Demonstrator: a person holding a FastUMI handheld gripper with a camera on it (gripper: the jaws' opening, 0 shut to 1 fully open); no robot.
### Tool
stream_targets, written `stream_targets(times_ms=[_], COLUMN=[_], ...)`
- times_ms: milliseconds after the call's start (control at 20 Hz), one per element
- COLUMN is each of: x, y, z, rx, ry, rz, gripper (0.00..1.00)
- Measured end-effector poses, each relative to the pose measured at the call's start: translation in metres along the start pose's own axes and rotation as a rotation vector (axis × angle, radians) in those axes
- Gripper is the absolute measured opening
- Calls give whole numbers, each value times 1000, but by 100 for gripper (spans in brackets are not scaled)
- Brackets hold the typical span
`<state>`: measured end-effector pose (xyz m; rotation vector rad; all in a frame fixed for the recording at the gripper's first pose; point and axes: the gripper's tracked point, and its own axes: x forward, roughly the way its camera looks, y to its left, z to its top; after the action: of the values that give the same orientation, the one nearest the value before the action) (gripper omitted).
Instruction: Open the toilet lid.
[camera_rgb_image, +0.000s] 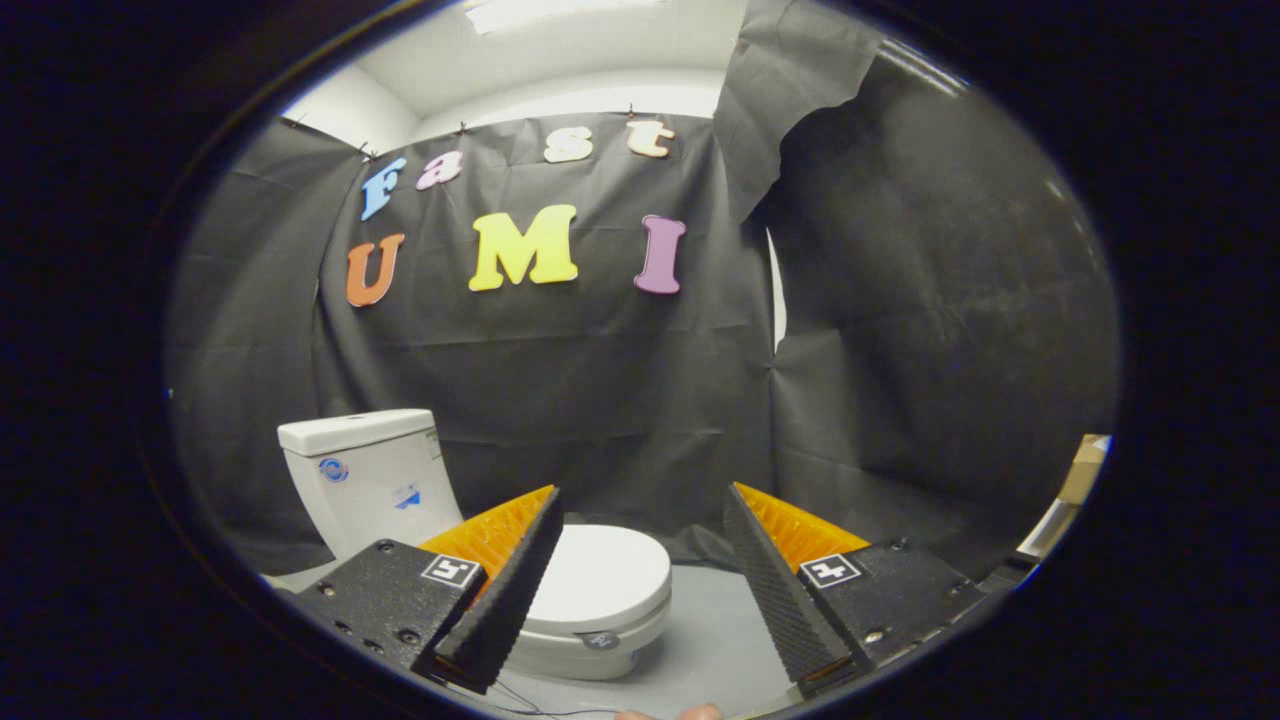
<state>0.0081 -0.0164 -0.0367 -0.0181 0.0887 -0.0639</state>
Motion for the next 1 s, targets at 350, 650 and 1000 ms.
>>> stream_targets(times_ms=[350,650,1000], x=[11,38,62], y=[7,24,31], z=[-29,-78,-158], rx=[52,130,385], ry=[103,276,553], rz=[7,7,-16], gripper=[100,100,100])
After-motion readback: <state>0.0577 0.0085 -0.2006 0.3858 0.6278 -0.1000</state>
